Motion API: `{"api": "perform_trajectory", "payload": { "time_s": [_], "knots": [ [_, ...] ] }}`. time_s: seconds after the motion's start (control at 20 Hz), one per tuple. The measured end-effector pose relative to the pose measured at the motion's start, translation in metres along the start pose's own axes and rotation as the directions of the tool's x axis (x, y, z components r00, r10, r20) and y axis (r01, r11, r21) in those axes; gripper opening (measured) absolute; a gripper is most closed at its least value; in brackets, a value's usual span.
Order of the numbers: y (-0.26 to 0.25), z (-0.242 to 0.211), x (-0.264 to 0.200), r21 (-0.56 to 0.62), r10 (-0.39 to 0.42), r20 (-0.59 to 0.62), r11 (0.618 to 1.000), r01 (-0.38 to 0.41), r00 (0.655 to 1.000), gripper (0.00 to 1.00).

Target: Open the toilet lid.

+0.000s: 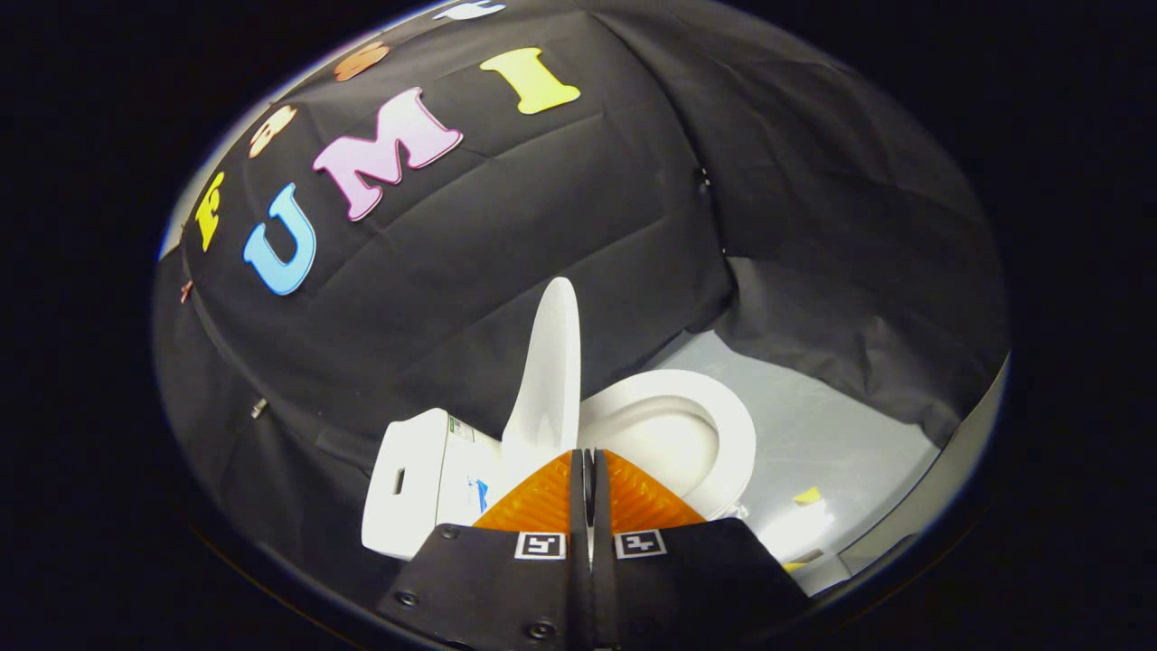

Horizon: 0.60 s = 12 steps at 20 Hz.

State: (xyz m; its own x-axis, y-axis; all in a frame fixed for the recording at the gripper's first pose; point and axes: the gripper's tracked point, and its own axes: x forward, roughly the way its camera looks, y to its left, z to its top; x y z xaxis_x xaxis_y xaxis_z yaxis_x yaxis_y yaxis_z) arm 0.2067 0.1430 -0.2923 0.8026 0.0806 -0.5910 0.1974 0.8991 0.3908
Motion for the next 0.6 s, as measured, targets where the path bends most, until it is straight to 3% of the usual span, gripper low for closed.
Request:
{"api": "perform_trajectory", "payload": {
  "time_s": [0.6],
  "knots": [
    [0.116,-0.012,-0.029,-0.192,0.002,0.083,0.981,0.014,0.997,0.08]
  ]
}}
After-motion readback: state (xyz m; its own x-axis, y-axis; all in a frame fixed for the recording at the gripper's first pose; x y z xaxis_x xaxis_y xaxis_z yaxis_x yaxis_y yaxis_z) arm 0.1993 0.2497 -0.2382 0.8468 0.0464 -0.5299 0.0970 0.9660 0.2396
